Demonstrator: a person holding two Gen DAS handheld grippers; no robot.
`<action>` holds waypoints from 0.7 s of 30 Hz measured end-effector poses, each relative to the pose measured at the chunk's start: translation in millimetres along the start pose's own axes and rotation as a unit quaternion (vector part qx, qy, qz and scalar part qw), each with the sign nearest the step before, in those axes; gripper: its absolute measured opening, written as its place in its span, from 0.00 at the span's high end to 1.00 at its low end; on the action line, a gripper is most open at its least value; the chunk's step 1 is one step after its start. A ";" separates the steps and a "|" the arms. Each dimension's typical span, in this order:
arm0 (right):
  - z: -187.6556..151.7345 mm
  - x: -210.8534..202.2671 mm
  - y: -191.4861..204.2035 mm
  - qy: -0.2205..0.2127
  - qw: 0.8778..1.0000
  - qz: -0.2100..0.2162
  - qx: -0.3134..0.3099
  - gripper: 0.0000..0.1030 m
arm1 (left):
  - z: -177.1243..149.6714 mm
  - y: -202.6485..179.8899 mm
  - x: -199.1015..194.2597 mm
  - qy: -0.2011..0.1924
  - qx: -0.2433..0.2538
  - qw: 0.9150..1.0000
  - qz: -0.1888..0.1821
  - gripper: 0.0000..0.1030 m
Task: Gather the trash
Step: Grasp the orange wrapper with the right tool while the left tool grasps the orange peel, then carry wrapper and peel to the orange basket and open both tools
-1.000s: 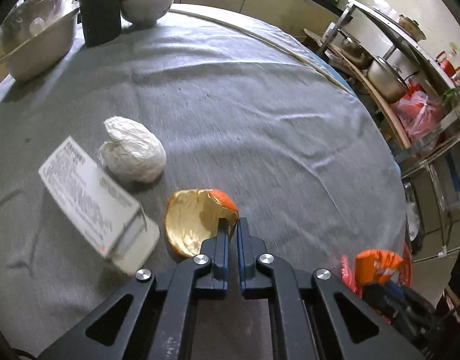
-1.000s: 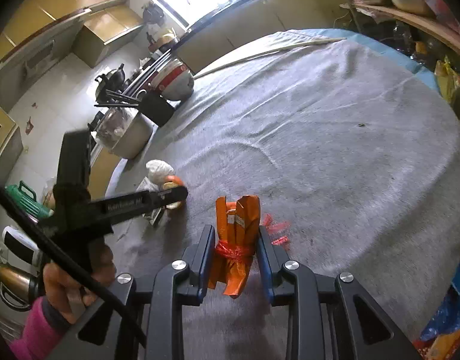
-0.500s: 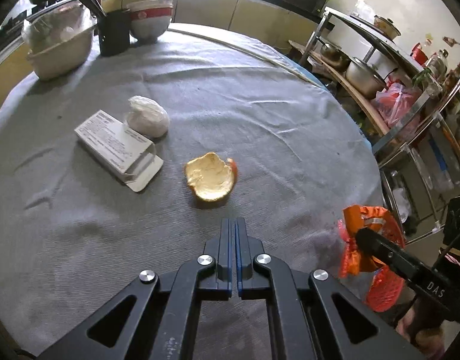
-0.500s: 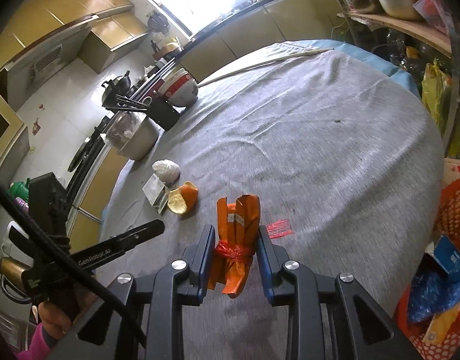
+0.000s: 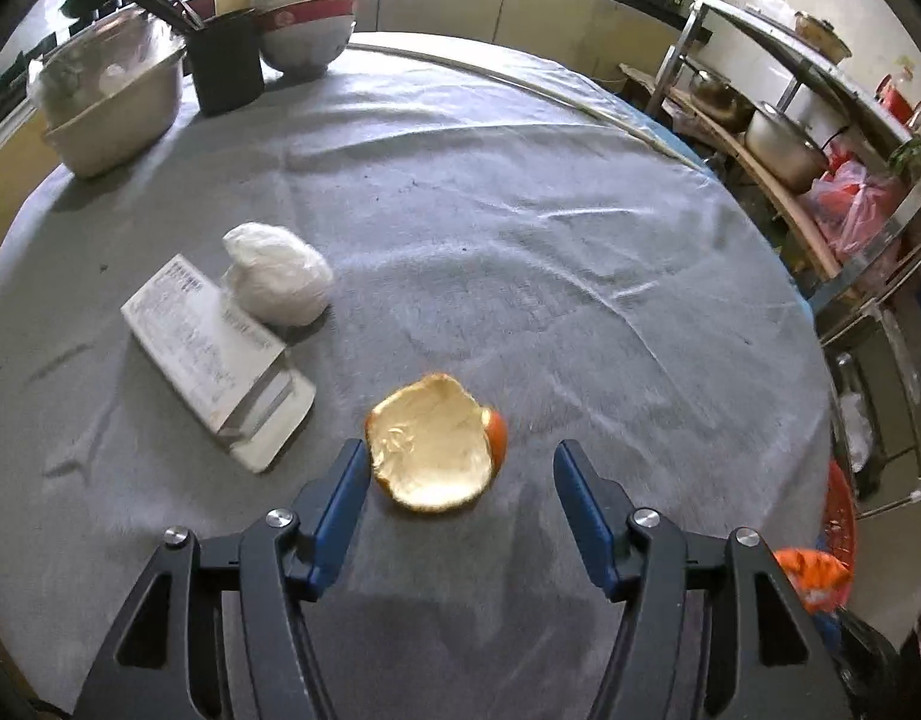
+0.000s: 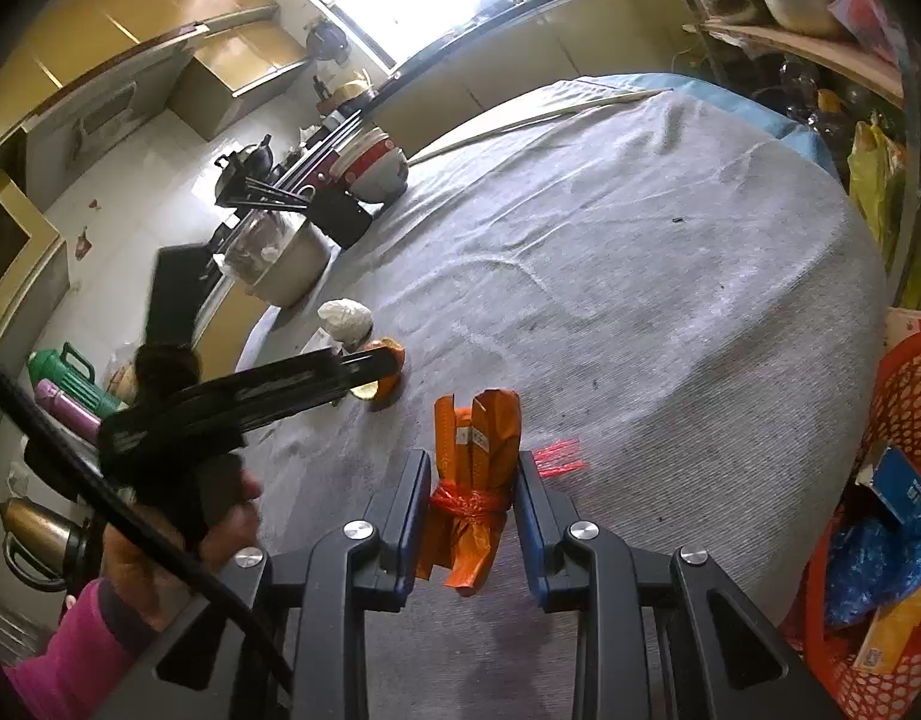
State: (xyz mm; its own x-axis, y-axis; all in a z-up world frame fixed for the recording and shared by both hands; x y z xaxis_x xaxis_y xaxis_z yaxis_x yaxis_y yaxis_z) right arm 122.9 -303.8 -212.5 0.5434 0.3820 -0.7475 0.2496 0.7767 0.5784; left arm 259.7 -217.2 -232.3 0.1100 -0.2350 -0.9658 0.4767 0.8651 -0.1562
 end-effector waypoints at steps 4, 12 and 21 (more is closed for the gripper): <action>0.5 -3.6 -5.8 -0.004 1.000 0.001 0.002 0.71 | 4.0 1.0 4.5 -0.005 -0.013 1.000 -0.012 0.60; 0.6 -12.3 -4.3 -0.016 1.000 0.004 -0.003 0.71 | -7.9 -2.2 -11.5 -0.031 0.009 0.999 -0.013 0.80; -7.2 -43.5 -8.1 -0.051 0.998 -0.023 -0.015 0.71 | -55.9 -18.1 -39.9 -0.039 0.033 0.998 -0.030 0.80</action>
State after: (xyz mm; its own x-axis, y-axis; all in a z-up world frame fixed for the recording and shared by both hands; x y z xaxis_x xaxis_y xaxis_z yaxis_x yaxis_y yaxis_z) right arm 91.5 -323.0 -187.0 0.6119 0.2940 -0.7343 0.2522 0.8074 0.5334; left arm 197.9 -198.7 -202.6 0.1457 -0.3218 -0.9355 0.5399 0.8183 -0.1974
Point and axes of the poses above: each gripper's, at about its wrist camera, not at the fingertips, and x roughly the way its jaws point, y to its left, z to its top, the point moved 7 cm from there along x, roughly the way its jaws point, and after that the axes turned 15 degrees about y, right-handed, at the moved point
